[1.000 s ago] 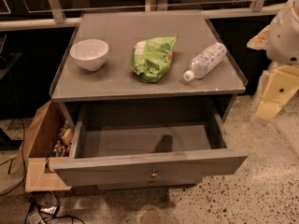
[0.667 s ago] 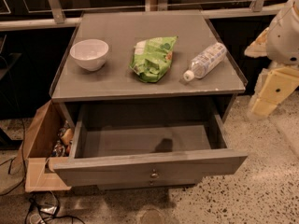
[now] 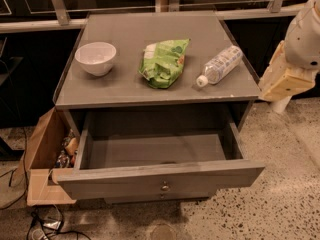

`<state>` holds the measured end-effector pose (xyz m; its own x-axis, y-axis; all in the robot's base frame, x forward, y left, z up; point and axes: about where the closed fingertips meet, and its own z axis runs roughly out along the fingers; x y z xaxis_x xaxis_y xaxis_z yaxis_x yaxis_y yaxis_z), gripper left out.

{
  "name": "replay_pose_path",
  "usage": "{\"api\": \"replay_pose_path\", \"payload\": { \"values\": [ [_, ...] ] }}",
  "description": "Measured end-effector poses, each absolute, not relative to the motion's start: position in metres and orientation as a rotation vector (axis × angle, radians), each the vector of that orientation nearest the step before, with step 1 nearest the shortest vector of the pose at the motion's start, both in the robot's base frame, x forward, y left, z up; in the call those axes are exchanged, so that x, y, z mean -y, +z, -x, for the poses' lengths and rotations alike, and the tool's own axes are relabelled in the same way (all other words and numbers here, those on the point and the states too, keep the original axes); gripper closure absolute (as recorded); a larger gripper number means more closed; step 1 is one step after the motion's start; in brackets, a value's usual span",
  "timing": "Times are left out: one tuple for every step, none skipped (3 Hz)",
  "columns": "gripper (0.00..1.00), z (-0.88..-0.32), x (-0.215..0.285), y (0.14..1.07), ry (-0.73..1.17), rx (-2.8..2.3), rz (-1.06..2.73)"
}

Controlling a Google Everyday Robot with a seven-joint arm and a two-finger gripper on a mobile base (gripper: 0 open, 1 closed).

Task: Close top drawer

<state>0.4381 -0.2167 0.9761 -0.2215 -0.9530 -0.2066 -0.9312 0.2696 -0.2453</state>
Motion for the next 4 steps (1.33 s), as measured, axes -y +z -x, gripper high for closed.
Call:
{"api": "replay_pose_path", "payload": {
  "values": [
    [0.88,-0.441,0.217,0.981,-0.125,-2.225,1.715],
    [1.00,-0.432,0.223,0.962,-0.147,-2.249,1.670],
    [1.00,-0.414,0.230,0.907,-0.097,-2.320,1.653],
    [1.00,-0.403,0.234,0.855,-0.028,-2.386,1.675]
  ]
}}
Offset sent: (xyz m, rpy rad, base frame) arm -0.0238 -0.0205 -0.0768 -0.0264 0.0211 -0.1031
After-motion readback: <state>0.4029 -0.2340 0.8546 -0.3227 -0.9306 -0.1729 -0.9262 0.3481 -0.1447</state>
